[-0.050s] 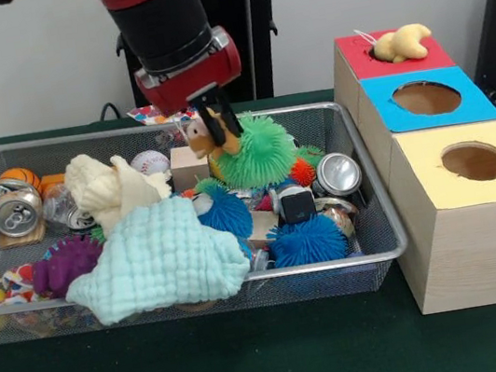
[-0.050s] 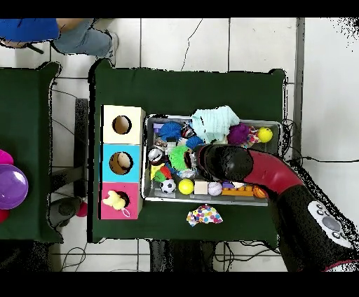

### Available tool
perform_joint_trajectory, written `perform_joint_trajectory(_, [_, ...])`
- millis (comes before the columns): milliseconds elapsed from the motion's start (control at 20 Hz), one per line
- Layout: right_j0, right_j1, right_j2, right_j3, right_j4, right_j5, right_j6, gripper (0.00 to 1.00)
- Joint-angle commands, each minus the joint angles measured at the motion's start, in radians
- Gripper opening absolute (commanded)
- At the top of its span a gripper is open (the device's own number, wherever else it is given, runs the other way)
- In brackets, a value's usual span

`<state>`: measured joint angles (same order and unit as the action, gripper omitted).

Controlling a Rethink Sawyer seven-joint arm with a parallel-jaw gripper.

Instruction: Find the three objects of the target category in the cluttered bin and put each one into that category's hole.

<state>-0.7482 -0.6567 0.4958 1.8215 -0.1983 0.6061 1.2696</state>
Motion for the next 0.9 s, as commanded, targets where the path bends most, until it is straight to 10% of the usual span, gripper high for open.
perform_joint_trajectory(50, [0.030, 0.055, -0.074, 0.009, 0.040, -0.074, 0.238, 0.00])
perform_joint_trajectory(300, [0.045, 0.078, -0.092, -0.013, 0.045, -0.102, 0.230, 0.00])
perform_joint_trajectory(350, [0.040, 0.080, -0.082, -0.011, 0.041, -0.126, 0.210, 1.00])
perform_joint_trajectory(900, [0.052, 0.068, -0.111, -0.051, 0.005, -0.102, 0.155, 1.00])
